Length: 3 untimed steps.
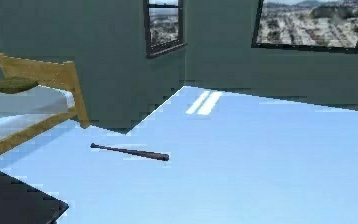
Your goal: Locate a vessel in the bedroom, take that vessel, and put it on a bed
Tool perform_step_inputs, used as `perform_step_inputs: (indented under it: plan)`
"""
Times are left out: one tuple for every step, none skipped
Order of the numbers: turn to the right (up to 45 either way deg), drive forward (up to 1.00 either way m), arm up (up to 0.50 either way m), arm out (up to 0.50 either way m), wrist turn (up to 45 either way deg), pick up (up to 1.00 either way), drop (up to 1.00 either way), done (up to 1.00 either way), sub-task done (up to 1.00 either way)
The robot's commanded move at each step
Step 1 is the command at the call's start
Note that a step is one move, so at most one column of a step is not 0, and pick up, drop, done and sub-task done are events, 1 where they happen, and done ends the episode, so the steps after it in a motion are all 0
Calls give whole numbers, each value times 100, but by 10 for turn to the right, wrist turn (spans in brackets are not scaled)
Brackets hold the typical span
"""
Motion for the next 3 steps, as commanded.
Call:
perform_step_inputs:
  plan:
    - [0, 95, 0, 0, 0, 0, 0, 0, 0]
    - [-450, 0, 0, 0, 0, 0, 0, 0, 0]
    - [-270, 0, 0, 0, 0, 0, 0, 0, 0]
